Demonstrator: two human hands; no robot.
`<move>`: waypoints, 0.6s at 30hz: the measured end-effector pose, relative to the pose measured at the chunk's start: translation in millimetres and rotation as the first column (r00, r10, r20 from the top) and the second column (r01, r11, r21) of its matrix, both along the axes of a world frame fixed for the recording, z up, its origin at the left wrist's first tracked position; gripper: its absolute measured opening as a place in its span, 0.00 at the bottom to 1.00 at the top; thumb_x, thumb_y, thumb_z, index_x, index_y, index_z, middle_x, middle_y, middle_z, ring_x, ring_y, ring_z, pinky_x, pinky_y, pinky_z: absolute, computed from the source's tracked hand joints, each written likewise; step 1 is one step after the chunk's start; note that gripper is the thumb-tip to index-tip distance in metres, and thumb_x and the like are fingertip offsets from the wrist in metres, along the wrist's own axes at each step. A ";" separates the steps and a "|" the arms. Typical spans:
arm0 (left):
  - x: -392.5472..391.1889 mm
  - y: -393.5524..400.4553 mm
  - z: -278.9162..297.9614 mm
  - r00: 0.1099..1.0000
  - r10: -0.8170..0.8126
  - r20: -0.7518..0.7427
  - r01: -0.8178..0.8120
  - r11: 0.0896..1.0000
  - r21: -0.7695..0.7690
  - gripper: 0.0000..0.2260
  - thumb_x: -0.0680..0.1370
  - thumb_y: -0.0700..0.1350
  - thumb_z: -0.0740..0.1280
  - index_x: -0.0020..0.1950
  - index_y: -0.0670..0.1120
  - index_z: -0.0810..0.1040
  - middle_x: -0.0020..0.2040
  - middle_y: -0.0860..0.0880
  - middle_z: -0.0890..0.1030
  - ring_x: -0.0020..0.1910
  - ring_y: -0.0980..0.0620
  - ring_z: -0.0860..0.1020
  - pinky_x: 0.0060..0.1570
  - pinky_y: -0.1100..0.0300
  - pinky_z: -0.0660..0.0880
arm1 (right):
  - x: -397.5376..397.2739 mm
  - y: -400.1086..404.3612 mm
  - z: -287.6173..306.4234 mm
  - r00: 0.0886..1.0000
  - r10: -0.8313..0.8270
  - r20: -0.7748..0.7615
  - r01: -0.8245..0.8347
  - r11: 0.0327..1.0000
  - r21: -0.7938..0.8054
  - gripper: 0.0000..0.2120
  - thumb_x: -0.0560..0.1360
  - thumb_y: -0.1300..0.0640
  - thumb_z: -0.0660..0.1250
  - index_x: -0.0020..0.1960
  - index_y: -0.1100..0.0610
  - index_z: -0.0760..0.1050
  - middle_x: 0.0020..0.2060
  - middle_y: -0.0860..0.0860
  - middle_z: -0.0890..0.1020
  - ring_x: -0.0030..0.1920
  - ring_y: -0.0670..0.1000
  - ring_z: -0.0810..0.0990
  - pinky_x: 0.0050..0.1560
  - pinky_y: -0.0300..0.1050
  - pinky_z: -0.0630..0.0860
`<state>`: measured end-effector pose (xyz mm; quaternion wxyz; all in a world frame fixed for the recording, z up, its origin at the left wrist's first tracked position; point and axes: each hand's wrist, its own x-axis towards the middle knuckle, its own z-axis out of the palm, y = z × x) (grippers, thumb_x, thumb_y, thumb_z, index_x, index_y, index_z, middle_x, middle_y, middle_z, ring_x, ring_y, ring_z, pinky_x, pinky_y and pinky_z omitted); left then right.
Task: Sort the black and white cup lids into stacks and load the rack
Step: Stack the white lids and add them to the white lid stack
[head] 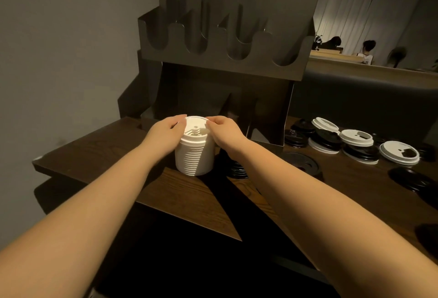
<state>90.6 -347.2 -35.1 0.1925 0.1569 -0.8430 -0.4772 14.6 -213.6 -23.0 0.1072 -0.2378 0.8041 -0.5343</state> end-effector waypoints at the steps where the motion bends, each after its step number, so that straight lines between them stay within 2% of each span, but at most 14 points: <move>1: -1.8 -0.6 -0.3 1.000 0.014 -0.002 -0.014 1.000 -0.016 0.18 0.83 0.49 0.56 0.73 0.50 0.69 0.72 0.48 0.69 0.71 0.48 0.67 0.68 0.54 0.64 | 0.6 0.3 -0.5 1.000 -0.003 -0.008 0.003 1.000 0.002 0.17 0.81 0.56 0.56 0.69 0.57 0.71 0.59 0.52 0.77 0.56 0.50 0.75 0.55 0.47 0.77; 3: -6.0 -1.4 2.0 1.000 0.026 0.014 -0.026 1.000 -0.007 0.18 0.83 0.48 0.55 0.72 0.50 0.70 0.72 0.48 0.70 0.70 0.48 0.67 0.69 0.52 0.65 | -0.5 0.8 -1.5 1.000 -0.009 -0.011 0.009 1.000 -0.007 0.17 0.81 0.55 0.56 0.68 0.57 0.71 0.56 0.51 0.77 0.54 0.49 0.75 0.49 0.43 0.76; 5: -11.2 -4.4 3.9 0.998 0.041 0.050 -0.043 0.998 0.035 0.17 0.83 0.48 0.56 0.70 0.51 0.73 0.70 0.48 0.72 0.68 0.47 0.70 0.68 0.48 0.68 | -1.9 1.1 -2.0 1.000 -0.011 -0.022 0.011 1.000 0.012 0.16 0.81 0.55 0.57 0.66 0.58 0.72 0.53 0.50 0.76 0.53 0.49 0.74 0.48 0.43 0.75; 8: -18.7 -7.6 5.7 0.992 0.043 0.118 -0.044 0.999 0.001 0.15 0.81 0.49 0.58 0.64 0.52 0.78 0.64 0.48 0.77 0.61 0.47 0.74 0.63 0.47 0.72 | -5.2 -1.3 -4.3 0.997 -0.014 -0.071 0.019 0.997 0.070 0.15 0.80 0.55 0.56 0.64 0.58 0.72 0.55 0.52 0.76 0.54 0.51 0.74 0.55 0.49 0.76; 10: -22.5 -7.5 7.0 0.988 0.041 0.146 -0.042 0.999 0.007 0.14 0.82 0.48 0.58 0.64 0.51 0.78 0.61 0.48 0.78 0.60 0.45 0.75 0.62 0.47 0.73 | -7.8 -2.6 -5.8 0.995 -0.013 -0.103 0.024 0.994 0.104 0.14 0.80 0.54 0.57 0.62 0.57 0.72 0.52 0.51 0.76 0.54 0.51 0.75 0.57 0.51 0.77; 12: -28.0 -7.7 7.6 0.986 0.074 0.149 -0.093 0.988 0.121 0.15 0.82 0.49 0.58 0.66 0.50 0.77 0.61 0.46 0.78 0.59 0.45 0.75 0.62 0.48 0.73 | -10.8 -2.2 -8.0 0.994 -0.010 -0.108 0.023 0.993 0.114 0.13 0.80 0.52 0.58 0.61 0.56 0.72 0.50 0.50 0.76 0.53 0.50 0.76 0.57 0.51 0.77; 14: -32.2 -8.6 8.3 0.971 0.139 0.192 -0.173 0.970 0.172 0.18 0.82 0.52 0.59 0.68 0.46 0.74 0.61 0.43 0.78 0.59 0.43 0.76 0.62 0.50 0.73 | -12.4 -2.0 -10.1 0.997 0.006 -0.075 0.003 0.993 0.117 0.15 0.79 0.48 0.59 0.61 0.55 0.73 0.54 0.51 0.78 0.54 0.50 0.76 0.59 0.51 0.76; 16: -31.0 -7.7 11.7 0.957 0.151 0.248 -0.176 0.981 0.079 0.22 0.81 0.55 0.59 0.71 0.44 0.71 0.65 0.42 0.76 0.63 0.42 0.74 0.65 0.48 0.70 | -11.7 -1.0 -7.0 0.995 0.026 -0.095 -0.008 0.983 0.185 0.21 0.79 0.41 0.58 0.63 0.55 0.73 0.59 0.52 0.78 0.58 0.52 0.76 0.62 0.53 0.74; 18: -24.5 -6.7 18.3 0.970 0.147 0.193 -0.127 0.986 -0.108 0.25 0.81 0.57 0.58 0.74 0.45 0.66 0.73 0.44 0.68 0.71 0.43 0.66 0.71 0.49 0.62 | -10.4 3.2 -1.2 0.980 0.033 -0.198 0.015 0.972 0.235 0.27 0.79 0.38 0.55 0.69 0.54 0.70 0.71 0.51 0.69 0.70 0.54 0.68 0.70 0.55 0.64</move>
